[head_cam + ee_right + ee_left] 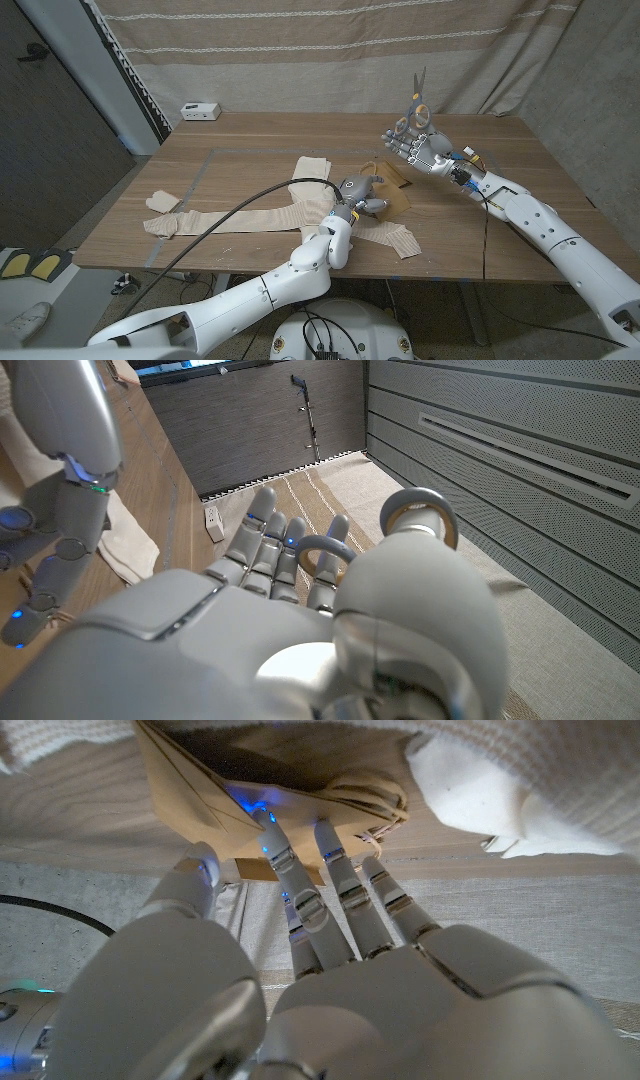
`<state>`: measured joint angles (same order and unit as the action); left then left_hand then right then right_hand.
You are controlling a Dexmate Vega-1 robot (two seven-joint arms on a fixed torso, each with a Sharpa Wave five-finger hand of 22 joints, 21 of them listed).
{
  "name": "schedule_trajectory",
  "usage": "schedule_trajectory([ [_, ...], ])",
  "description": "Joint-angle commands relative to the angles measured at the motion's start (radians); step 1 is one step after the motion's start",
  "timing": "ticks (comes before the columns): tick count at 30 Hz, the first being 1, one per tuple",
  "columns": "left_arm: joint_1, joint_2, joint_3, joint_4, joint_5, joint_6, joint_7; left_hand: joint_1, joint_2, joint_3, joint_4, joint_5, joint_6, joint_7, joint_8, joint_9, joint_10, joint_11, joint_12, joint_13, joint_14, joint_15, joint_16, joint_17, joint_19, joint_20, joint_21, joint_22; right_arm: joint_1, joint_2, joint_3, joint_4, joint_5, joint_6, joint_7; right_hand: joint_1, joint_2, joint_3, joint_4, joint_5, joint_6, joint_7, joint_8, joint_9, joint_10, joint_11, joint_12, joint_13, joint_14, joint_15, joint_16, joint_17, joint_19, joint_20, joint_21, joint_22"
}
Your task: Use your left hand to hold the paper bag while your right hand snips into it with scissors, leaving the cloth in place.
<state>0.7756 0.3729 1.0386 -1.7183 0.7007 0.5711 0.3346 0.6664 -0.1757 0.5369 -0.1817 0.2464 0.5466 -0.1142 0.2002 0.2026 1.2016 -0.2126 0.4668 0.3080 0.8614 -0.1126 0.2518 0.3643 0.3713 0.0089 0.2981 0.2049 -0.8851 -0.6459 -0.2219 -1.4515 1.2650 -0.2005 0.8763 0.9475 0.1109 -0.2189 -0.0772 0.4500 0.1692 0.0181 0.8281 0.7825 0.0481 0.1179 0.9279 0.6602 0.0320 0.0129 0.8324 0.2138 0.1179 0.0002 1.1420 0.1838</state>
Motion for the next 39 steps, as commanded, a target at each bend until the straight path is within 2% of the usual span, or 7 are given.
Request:
schedule_trajectory([
  [1,-0.008,-0.008,0.001,0.015,-0.051,-0.033,-0.022,0.016,-0.002,0.012,0.001,0.005,0.006,0.003,0.007,0.003,0.000,0.000,0.004,0.005,0.010,-0.106,-0.001,0.003,0.007,-0.002,-0.006,0.003,-0.005,-0.001,0.007,0.002,0.003,0.001,0.000,-0.007,0.001,0.003,0.000,-0.003,-0.039,0.049,-0.002,0.001,0.005,0.003,0.003,0.003,0.001,0.009,0.000,0.004,0.008,0.002,-0.001,0.001],
  [11,-0.017,-0.022,0.016,0.053,-0.055,-0.028,-0.023,0.061,-0.008,0.025,-0.009,0.010,-0.013,-0.006,0.001,0.003,-0.013,-0.002,0.016,0.029,0.008,-0.108,-0.005,0.002,0.010,-0.004,-0.008,0.002,-0.003,-0.001,0.008,0.000,0.004,0.000,0.001,-0.008,0.002,0.004,0.000,-0.004,-0.041,0.049,-0.003,0.001,0.006,0.003,0.004,0.003,0.001,0.007,0.000,0.004,0.010,0.004,-0.001,0.001],
  [19,-0.002,-0.067,-0.004,0.119,-0.097,-0.042,0.067,0.382,-0.002,0.121,-0.014,0.000,0.030,-0.033,0.018,0.004,0.027,-0.001,0.125,0.143,0.097,-0.121,0.019,0.024,0.060,-0.026,0.000,0.004,-0.011,-0.002,0.015,-0.013,0.003,0.009,-0.010,-0.008,0.002,0.005,0.000,-0.005,-0.039,0.051,-0.002,0.001,0.005,0.004,0.003,0.003,0.001,0.010,-0.001,0.004,0.012,0.005,-0.001,0.001],
  [22,-0.002,-0.073,-0.007,0.130,-0.111,-0.054,0.090,0.434,-0.001,0.092,0.003,-0.033,0.221,-0.025,0.083,0.017,0.028,0.000,0.162,0.188,0.111,-0.117,0.045,0.065,0.082,-0.022,0.009,0.009,-0.022,-0.004,0.022,-0.023,0.006,0.016,-0.016,-0.008,0.002,0.005,0.000,-0.005,-0.039,0.051,-0.002,0.001,0.006,0.003,0.004,0.003,0.000,0.010,-0.001,0.003,0.012,0.006,-0.002,0.001],
  [26,-0.001,-0.079,-0.014,0.137,-0.134,-0.064,0.102,0.465,0.014,0.071,0.009,-0.054,0.604,0.019,0.246,0.066,-0.002,0.003,0.176,0.217,0.150,-0.123,0.078,0.116,0.089,-0.040,0.014,0.016,-0.038,-0.007,0.033,-0.038,0.010,0.026,-0.027,-0.007,0.002,0.006,-0.001,-0.005,-0.040,0.050,-0.002,0.002,0.006,0.003,0.004,0.003,0.000,0.009,-0.001,0.003,0.013,0.005,-0.002,0.001],
  [36,0.022,-0.093,-0.052,0.155,-0.199,-0.111,0.183,0.516,0.021,0.103,0.013,-0.060,0.696,0.040,0.340,0.130,0.026,0.017,0.190,0.222,0.295,-0.125,0.102,0.138,0.162,-0.077,0.049,0.020,-0.058,-0.017,0.047,-0.062,0.016,0.033,-0.043,-0.005,0.002,0.007,-0.002,-0.005,-0.038,0.051,-0.001,0.002,0.006,0.003,0.004,0.003,0.003,0.007,0.000,0.003,0.015,0.005,-0.002,0.001],
  [39,0.030,-0.095,-0.068,0.149,-0.225,-0.121,0.197,0.524,0.017,0.120,0.013,-0.065,0.696,0.043,0.349,0.128,0.016,0.019,0.198,0.224,0.349,-0.127,0.030,0.055,0.204,-0.132,0.072,0.017,-0.057,-0.019,0.047,-0.063,0.015,0.033,-0.044,-0.004,0.003,0.007,-0.003,-0.006,-0.037,0.050,-0.001,0.001,0.006,0.002,0.004,0.003,0.003,0.007,0.000,0.003,0.015,0.004,-0.003,0.001],
])
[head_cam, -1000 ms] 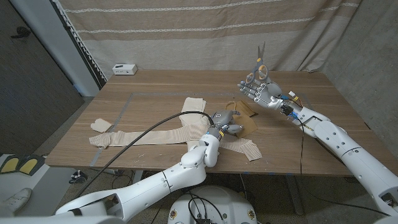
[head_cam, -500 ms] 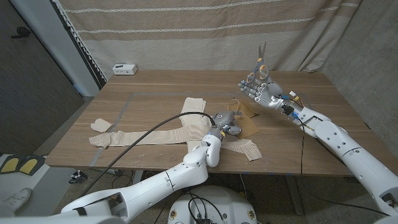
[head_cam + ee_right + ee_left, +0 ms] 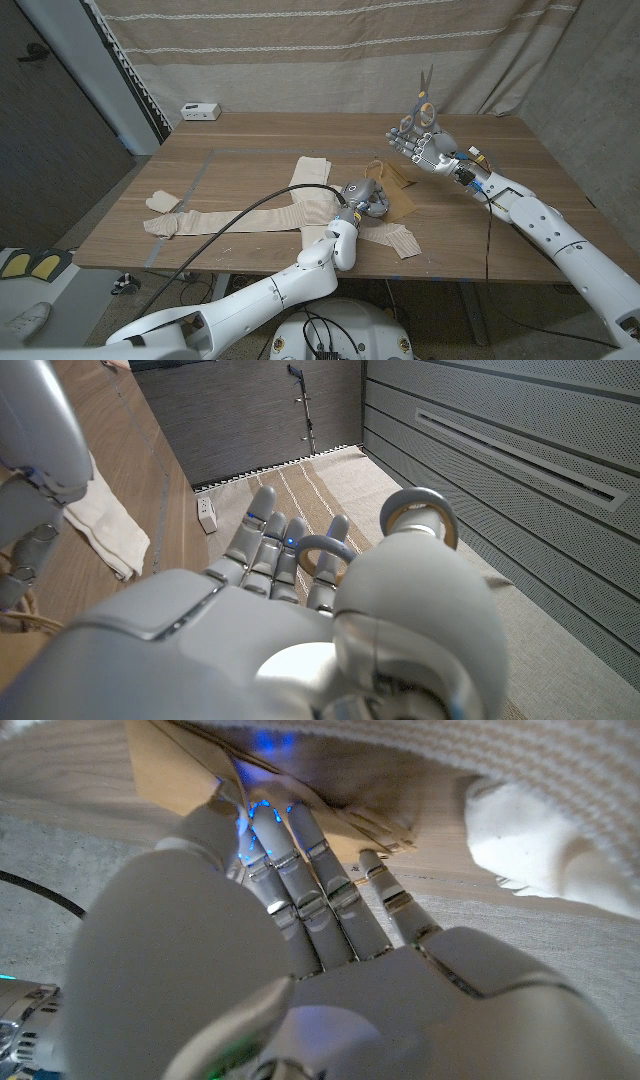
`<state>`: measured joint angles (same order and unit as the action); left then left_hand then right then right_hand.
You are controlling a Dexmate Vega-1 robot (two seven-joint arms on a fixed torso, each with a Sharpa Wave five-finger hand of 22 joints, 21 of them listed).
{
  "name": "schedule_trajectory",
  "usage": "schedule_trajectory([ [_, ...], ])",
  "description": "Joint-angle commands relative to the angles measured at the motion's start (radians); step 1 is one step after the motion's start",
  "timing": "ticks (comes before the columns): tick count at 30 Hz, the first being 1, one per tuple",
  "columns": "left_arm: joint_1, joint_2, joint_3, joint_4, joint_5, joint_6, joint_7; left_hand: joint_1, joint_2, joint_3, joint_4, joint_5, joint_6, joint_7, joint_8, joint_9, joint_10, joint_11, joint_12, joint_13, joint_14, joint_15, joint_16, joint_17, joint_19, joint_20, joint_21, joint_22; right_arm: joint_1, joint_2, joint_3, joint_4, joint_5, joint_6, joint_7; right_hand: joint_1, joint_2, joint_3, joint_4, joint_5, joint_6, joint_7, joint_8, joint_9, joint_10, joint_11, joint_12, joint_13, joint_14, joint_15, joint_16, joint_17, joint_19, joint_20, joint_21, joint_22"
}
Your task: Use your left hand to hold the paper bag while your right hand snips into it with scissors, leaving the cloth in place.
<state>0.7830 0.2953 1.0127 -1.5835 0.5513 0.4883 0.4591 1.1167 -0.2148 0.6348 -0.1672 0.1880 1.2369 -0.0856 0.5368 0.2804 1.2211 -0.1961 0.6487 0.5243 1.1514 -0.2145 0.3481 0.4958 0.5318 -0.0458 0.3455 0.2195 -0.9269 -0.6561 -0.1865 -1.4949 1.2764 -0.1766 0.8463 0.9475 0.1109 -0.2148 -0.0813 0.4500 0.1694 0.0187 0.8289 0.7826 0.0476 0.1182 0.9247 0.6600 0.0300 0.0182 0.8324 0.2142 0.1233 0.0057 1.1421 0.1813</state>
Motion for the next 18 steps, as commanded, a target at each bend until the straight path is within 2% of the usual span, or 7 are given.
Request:
schedule_trajectory([
  [1,0.027,-0.017,-0.048,0.009,-0.087,-0.041,0.074,0.074,0.054,0.023,0.000,-0.008,0.007,0.020,0.016,0.050,-0.007,0.003,0.018,0.009,0.076,-0.026,-0.088,-0.105,0.057,-0.085,0.032,0.001,-0.013,-0.008,0.011,-0.018,0.004,0.009,-0.012,-0.004,0.003,0.003,0.001,-0.006,-0.037,0.051,-0.002,0.001,0.006,0.001,0.007,0.004,0.005,0.001,0.000,0.003,0.010,-0.002,-0.003,0.004],
  [2,0.032,-0.016,-0.056,0.003,-0.102,-0.047,0.073,0.074,0.053,0.024,0.000,-0.010,0.003,0.022,0.021,0.057,-0.008,0.004,0.018,0.006,0.094,-0.026,-0.108,-0.134,0.070,-0.098,0.040,0.000,-0.012,-0.010,0.010,-0.019,0.002,0.010,-0.013,-0.003,0.003,0.004,0.001,-0.006,-0.037,0.051,-0.002,0.001,0.006,0.003,0.007,0.004,0.005,0.001,0.000,0.003,0.011,-0.001,-0.002,0.004],
  [8,0.053,0.000,-0.094,-0.025,-0.153,-0.100,0.104,0.081,0.051,0.024,-0.004,-0.013,-0.007,0.030,0.031,0.071,0.001,0.002,0.035,0.016,0.143,-0.027,-0.141,-0.200,0.101,-0.118,0.061,0.000,-0.013,-0.009,0.011,-0.022,0.003,0.014,-0.012,-0.003,0.004,0.005,0.000,-0.006,-0.037,0.052,-0.001,0.002,0.006,0.003,0.007,0.004,0.004,0.000,0.000,0.003,0.011,-0.003,-0.003,0.003],
  [14,0.076,0.010,-0.154,-0.061,-0.223,-0.185,0.138,0.089,0.052,0.026,-0.002,-0.016,-0.026,0.046,0.036,0.091,-0.028,0.000,0.051,0.050,0.171,-0.027,-0.153,-0.242,0.107,-0.127,0.074,0.002,-0.027,-0.011,0.018,-0.035,0.005,0.024,-0.017,-0.002,0.003,0.005,0.000,-0.006,-0.035,0.052,-0.001,0.001,0.007,0.002,0.007,0.004,0.004,0.000,-0.001,0.003,0.013,-0.003,-0.003,0.003],
  [18,0.089,0.005,-0.191,-0.076,-0.273,-0.239,0.154,0.089,0.053,0.025,-0.002,-0.015,-0.037,0.047,0.037,0.100,-0.045,0.001,0.053,0.062,0.175,-0.027,-0.150,-0.244,0.104,-0.129,0.078,0.005,-0.034,-0.010,0.021,-0.039,0.007,0.029,-0.017,-0.003,0.003,0.005,0.000,-0.006,-0.036,0.051,-0.001,0.001,0.007,0.000,0.007,0.004,0.003,-0.001,-0.001,0.003,0.012,-0.004,-0.004,0.003],
])
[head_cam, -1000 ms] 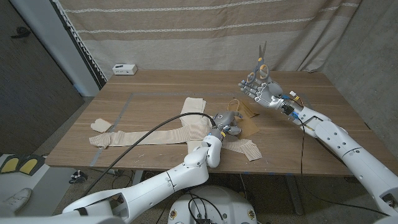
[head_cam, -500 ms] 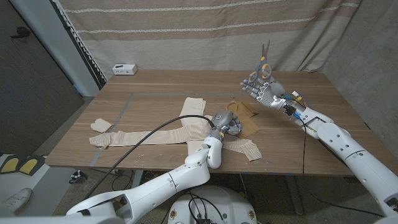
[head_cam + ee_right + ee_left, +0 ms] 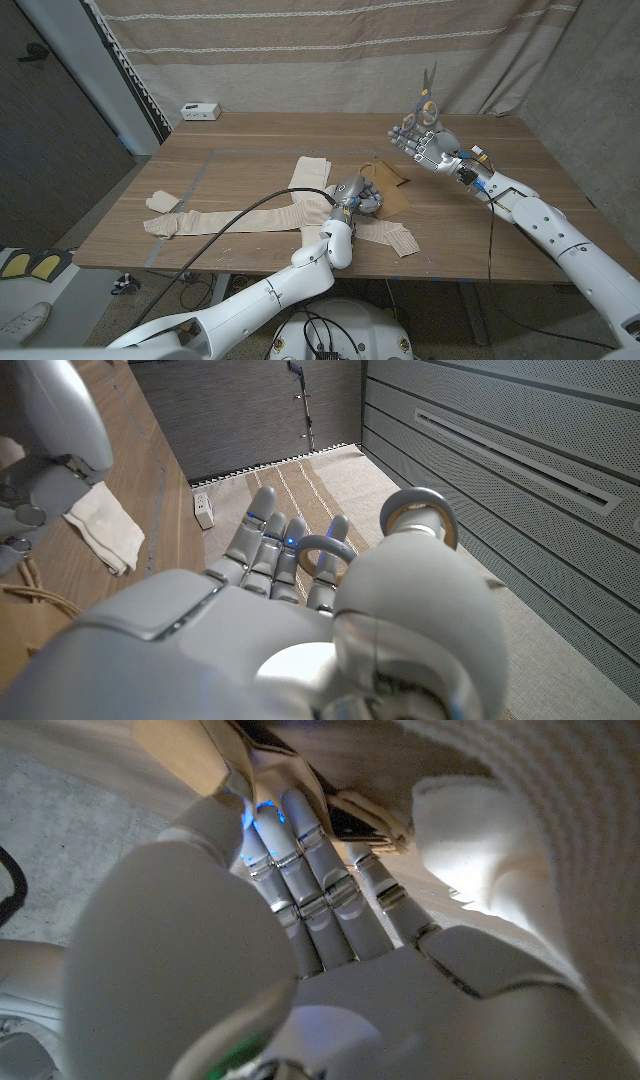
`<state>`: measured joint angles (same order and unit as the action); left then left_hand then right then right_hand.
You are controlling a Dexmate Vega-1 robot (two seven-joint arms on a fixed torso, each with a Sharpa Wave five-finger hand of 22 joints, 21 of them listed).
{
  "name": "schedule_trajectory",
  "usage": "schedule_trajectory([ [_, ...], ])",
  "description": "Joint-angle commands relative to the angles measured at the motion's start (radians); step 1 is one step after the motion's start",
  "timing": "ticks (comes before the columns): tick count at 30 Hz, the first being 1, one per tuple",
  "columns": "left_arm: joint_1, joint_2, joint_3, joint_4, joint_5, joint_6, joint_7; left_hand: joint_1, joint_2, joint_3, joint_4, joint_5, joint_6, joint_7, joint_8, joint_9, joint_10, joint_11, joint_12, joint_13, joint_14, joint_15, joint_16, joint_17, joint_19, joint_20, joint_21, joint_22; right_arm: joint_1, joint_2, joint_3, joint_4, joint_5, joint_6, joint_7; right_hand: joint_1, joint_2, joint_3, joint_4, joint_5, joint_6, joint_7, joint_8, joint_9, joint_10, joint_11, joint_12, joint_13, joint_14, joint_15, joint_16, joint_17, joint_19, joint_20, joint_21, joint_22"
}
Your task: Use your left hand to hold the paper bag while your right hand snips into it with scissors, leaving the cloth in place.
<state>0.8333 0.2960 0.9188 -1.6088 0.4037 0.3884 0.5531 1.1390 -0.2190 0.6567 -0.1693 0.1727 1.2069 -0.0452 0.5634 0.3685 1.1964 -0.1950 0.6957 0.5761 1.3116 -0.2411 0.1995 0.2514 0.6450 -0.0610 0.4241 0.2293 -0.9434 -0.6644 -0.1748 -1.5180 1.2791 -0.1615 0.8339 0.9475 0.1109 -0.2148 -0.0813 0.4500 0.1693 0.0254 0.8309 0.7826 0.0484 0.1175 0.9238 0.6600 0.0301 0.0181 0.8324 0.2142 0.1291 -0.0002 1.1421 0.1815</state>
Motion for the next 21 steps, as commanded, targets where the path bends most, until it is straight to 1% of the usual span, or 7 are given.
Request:
schedule_trajectory([
  [1,0.041,0.002,-0.102,-0.057,-0.130,-0.141,0.065,0.067,0.056,0.002,0.000,0.000,-0.012,0.006,0.011,0.016,-0.023,0.000,0.008,0.013,0.015,-0.001,-0.001,0.000,-0.010,-0.115,0.001,-0.003,-0.019,-0.002,0.010,-0.017,0.006,0.015,-0.005,-0.003,0.003,0.005,0.000,-0.006,-0.035,0.044,-0.004,0.000,0.006,0.000,0.008,0.004,0.003,0.000,-0.001,0.003,0.006,0.002,-0.004,0.003],
  [4,0.047,0.001,-0.118,-0.070,-0.154,-0.160,0.066,0.068,0.056,0.001,0.000,0.001,-0.018,0.009,0.014,0.024,-0.028,0.000,0.008,0.014,0.014,-0.001,-0.001,-0.001,-0.009,-0.115,0.006,0.000,-0.023,0.000,0.010,-0.018,0.006,0.018,-0.005,-0.003,0.003,0.005,0.000,-0.006,-0.035,0.046,-0.004,0.000,0.005,0.002,0.008,0.004,0.003,0.000,-0.001,0.003,0.007,0.003,-0.004,0.003],
  [5,0.048,0.003,-0.122,-0.072,-0.159,-0.170,0.066,0.068,0.056,0.001,0.000,0.000,-0.019,0.006,0.015,0.026,-0.028,0.000,0.009,0.015,0.013,-0.001,-0.001,-0.001,-0.009,-0.116,0.007,0.000,-0.023,0.001,0.009,-0.017,0.007,0.018,-0.003,-0.003,0.004,0.006,0.000,-0.006,-0.035,0.045,-0.003,0.000,0.006,0.002,0.008,0.004,0.003,0.000,-0.001,0.003,0.007,0.002,-0.004,0.003],
  [11,0.060,0.008,-0.134,-0.094,-0.172,-0.189,0.074,0.069,0.058,-0.001,0.002,0.000,-0.019,0.013,0.016,0.028,-0.030,0.001,0.011,0.016,0.009,-0.001,-0.002,-0.003,-0.007,-0.117,0.016,0.005,-0.027,0.004,0.007,-0.020,0.006,0.021,-0.005,-0.003,0.004,0.006,0.000,-0.007,-0.036,0.045,-0.003,0.001,0.006,0.003,0.008,0.004,0.004,0.000,-0.001,0.003,0.007,0.003,-0.005,0.003],
  [13,0.067,0.007,-0.140,-0.099,-0.180,-0.194,0.076,0.069,0.059,-0.002,0.002,0.000,-0.016,0.012,0.018,0.029,-0.034,0.001,0.011,0.017,0.008,-0.001,-0.002,-0.003,-0.007,-0.117,0.018,0.007,-0.029,0.004,0.007,-0.021,0.008,0.022,-0.005,-0.003,0.004,0.006,0.000,-0.007,-0.036,0.044,-0.003,0.001,0.006,0.002,0.008,0.004,0.004,0.001,-0.001,0.003,0.007,0.002,-0.005,0.003],
  [18,0.077,0.011,-0.156,-0.089,-0.212,-0.252,0.075,0.071,0.061,-0.009,0.003,-0.001,-0.022,0.013,0.017,0.030,-0.044,0.003,0.015,0.026,0.004,-0.001,0.001,0.000,-0.003,-0.119,0.038,0.022,-0.033,0.005,0.008,-0.022,0.009,0.024,-0.004,-0.004,0.004,0.006,0.000,-0.007,-0.035,0.045,-0.003,0.001,0.007,0.002,0.008,0.004,0.004,0.001,-0.001,0.003,0.008,0.003,-0.005,0.003],
  [21,0.082,0.005,-0.168,-0.087,-0.228,-0.257,0.080,0.072,0.063,-0.013,0.004,-0.001,-0.024,0.011,0.015,0.028,-0.053,0.003,0.014,0.026,0.002,-0.001,0.003,0.002,-0.009,-0.118,0.046,0.030,-0.033,0.005,0.008,-0.021,0.009,0.026,-0.002,-0.005,0.004,0.006,0.001,-0.007,-0.035,0.044,-0.003,0.001,0.007,0.002,0.008,0.004,0.004,0.001,-0.001,0.003,0.008,0.003,-0.006,0.003],
])
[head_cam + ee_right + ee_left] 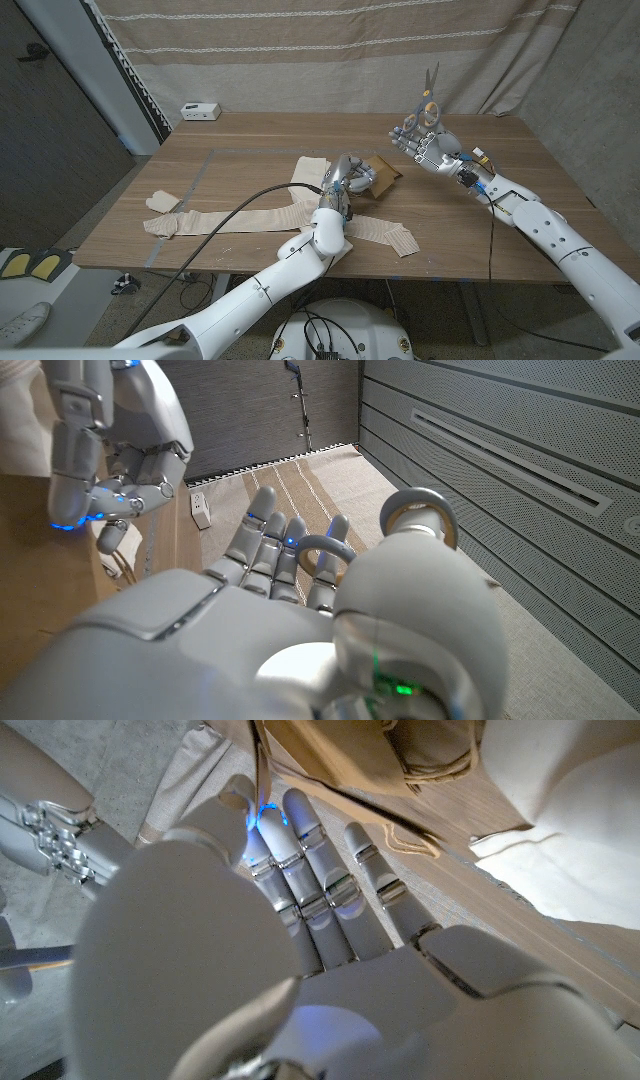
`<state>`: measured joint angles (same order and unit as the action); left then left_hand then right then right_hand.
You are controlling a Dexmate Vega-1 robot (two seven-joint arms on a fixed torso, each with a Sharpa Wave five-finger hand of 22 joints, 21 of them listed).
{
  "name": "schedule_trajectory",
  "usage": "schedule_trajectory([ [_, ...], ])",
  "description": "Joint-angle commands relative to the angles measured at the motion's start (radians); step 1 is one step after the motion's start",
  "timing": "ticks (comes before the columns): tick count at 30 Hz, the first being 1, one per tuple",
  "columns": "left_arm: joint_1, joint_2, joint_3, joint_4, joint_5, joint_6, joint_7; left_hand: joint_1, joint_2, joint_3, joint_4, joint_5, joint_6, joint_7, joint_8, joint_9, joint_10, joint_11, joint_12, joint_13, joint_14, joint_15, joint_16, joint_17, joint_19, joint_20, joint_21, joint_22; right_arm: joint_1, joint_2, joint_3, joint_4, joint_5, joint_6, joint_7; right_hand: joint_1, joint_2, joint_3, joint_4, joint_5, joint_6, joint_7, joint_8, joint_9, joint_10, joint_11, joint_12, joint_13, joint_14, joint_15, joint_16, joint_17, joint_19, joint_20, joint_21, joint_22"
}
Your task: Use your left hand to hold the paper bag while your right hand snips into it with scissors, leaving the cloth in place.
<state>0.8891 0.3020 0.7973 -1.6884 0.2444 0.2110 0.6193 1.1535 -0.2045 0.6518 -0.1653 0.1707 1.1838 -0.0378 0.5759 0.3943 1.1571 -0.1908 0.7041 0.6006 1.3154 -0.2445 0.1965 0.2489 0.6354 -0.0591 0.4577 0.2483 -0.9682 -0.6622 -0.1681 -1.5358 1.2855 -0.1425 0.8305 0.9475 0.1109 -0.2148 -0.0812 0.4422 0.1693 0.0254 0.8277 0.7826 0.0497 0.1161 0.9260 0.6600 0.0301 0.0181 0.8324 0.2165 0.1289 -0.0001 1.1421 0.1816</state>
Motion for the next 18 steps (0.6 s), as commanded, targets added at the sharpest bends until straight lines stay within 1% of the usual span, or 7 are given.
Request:
schedule_trajectory([
  [1,0.027,-0.004,-0.049,-0.007,-0.068,-0.078,0.019,0.058,0.049,-0.009,0.000,0.001,0.000,0.006,0.002,-0.001,-0.013,-0.002,0.008,0.004,-0.003,0.002,0.006,0.005,0.000,-0.120,0.014,0.012,-0.008,0.003,0.002,-0.002,0.004,0.007,0.003,-0.005,0.005,0.006,0.001,0.001,-0.035,0.045,0.000,0.001,0.005,0.004,0.006,0.005,0.004,0.001,-0.001,0.001,0.008,0.002,-0.006,0.003],
  [7,0.032,-0.016,-0.075,-0.003,-0.102,-0.100,0.030,0.059,0.049,-0.013,0.000,0.000,0.007,0.004,0.002,-0.006,-0.014,-0.002,0.010,0.005,-0.006,0.002,0.008,0.009,-0.004,-0.119,0.022,0.017,-0.008,0.003,0.003,0.000,0.004,0.008,0.006,-0.005,0.004,0.006,0.001,0.000,-0.036,0.045,0.001,0.003,0.005,0.004,0.006,0.004,0.004,0.001,-0.001,0.001,0.009,0.003,-0.006,0.003],
  [13,0.030,-0.018,-0.108,0.025,-0.160,-0.168,0.018,0.060,0.050,-0.018,0.001,0.000,0.010,0.010,0.000,-0.012,-0.020,-0.003,0.011,0.009,-0.007,0.002,0.009,0.012,-0.008,-0.115,0.031,0.023,-0.009,0.004,0.004,0.002,0.004,0.011,0.008,-0.006,0.004,0.006,0.001,0.000,-0.035,0.045,0.001,0.002,0.005,0.005,0.005,0.004,0.003,0.001,-0.001,0.001,0.010,0.002,-0.007,0.003],
  [18,0.025,-0.015,-0.127,0.057,-0.196,-0.240,0.003,0.061,0.051,-0.022,0.001,0.000,0.009,0.005,0.001,-0.011,-0.030,-0.004,0.013,0.016,-0.013,0.001,0.009,0.016,-0.018,-0.110,0.035,0.027,-0.011,0.008,0.005,0.005,0.007,0.013,0.011,-0.006,0.004,0.007,0.000,-0.001,-0.035,0.045,0.000,0.001,0.005,0.004,0.006,0.005,0.004,0.001,-0.001,0.001,0.010,0.003,-0.007,0.003],
])
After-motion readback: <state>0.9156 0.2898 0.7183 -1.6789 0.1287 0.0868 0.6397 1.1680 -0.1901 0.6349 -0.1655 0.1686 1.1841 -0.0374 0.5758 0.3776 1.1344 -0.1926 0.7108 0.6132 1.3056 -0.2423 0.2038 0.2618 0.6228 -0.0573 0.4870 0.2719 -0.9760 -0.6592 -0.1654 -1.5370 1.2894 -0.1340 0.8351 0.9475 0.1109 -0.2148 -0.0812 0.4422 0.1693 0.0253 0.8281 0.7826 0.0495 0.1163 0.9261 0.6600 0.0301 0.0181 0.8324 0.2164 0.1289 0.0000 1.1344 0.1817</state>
